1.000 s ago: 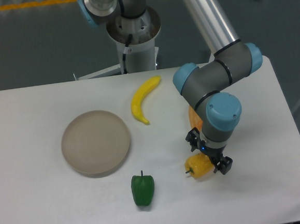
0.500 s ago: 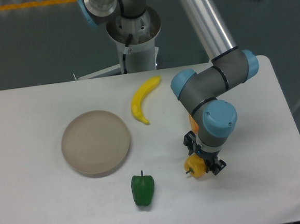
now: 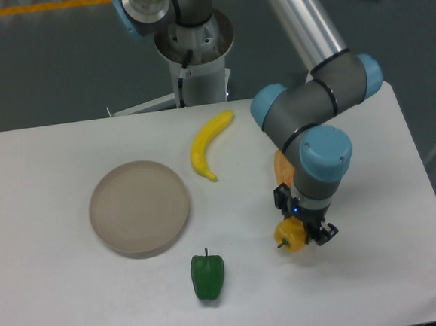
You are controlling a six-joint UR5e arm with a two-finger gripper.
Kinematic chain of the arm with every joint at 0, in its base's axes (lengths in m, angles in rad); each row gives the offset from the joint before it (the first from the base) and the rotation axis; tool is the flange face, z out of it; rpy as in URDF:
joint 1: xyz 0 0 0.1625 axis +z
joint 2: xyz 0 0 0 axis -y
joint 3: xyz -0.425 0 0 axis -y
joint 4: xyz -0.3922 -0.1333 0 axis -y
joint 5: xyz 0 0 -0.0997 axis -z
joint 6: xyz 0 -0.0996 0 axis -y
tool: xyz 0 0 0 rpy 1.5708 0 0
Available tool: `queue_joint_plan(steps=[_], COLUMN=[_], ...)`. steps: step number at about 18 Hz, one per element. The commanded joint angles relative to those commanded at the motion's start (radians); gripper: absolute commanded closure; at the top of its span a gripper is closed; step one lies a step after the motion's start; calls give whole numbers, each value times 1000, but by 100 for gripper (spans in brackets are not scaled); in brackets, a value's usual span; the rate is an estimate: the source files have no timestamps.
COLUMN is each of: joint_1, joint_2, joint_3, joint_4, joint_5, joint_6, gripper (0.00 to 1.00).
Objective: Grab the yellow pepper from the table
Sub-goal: 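Lift the held yellow pepper up off the table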
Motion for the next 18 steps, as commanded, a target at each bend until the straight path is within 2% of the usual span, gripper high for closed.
queue_joint_plan(steps=[2, 3, 6, 10, 15, 18], joint_1=[23, 34, 75, 80, 92, 101], joint_2=[3, 14, 34, 34, 28, 25], joint_3=[41, 48, 40, 23, 23, 25], joint_4=[-61, -71, -76, -72, -66, -66], joint_5=[2, 2, 8, 9, 12, 8], joint_6=[21, 66, 207, 207, 193, 209], gripper=[58, 58, 57, 58, 71, 71])
